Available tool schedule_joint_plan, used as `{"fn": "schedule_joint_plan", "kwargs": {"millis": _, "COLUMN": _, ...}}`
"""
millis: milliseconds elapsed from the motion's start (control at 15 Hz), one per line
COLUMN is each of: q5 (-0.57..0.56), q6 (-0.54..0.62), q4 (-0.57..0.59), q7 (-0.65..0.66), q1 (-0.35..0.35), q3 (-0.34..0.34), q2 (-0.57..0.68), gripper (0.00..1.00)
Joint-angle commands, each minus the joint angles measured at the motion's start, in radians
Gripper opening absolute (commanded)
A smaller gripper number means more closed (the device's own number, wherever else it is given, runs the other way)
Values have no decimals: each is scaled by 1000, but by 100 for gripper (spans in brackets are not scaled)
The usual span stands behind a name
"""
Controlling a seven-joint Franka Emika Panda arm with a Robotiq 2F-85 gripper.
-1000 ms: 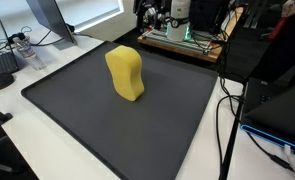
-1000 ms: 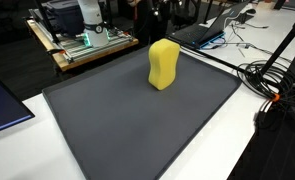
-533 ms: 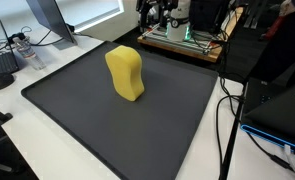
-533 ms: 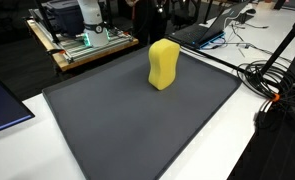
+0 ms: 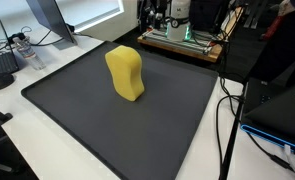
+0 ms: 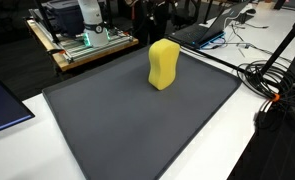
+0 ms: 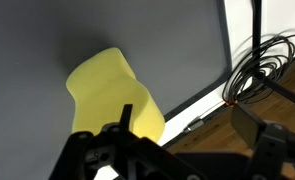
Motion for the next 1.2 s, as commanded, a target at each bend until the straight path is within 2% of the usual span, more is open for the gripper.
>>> {"fn": "schedule_joint_plan", "kwargs": {"millis": 0, "q5": 23, "q6": 10, "q4": -96, "q7": 24, "q1": -27, "q3": 10, "q2": 43, "gripper": 100}}
{"fn": "schedule_joint_plan", "kwargs": {"millis": 267, "q5": 67, "q6": 16, "q4": -216, "q7": 20, "q1": -22, "q3": -8, "q2": 44, "gripper": 100}}
{"fn": "schedule_joint_plan", "kwargs": {"millis": 800, "q5": 194, "q6": 15, "q4": -390, "q7": 20, "q1": 13, "q3": -51, "q2": 128, "gripper": 100}}
{"fn": "schedule_joint_plan", "kwargs": {"millis": 1067, "q5": 303, "q6": 14, "q4": -453, "q7": 20, "q1": 73, "q3": -103, "q2": 180, "gripper": 100}}
{"fn": "schedule_joint_plan", "kwargs": {"millis": 1133, "q5": 266, "q6": -128, "q4": -469, "q7": 20, "q1": 146, "q3": -147, "q2": 343, "gripper": 100}}
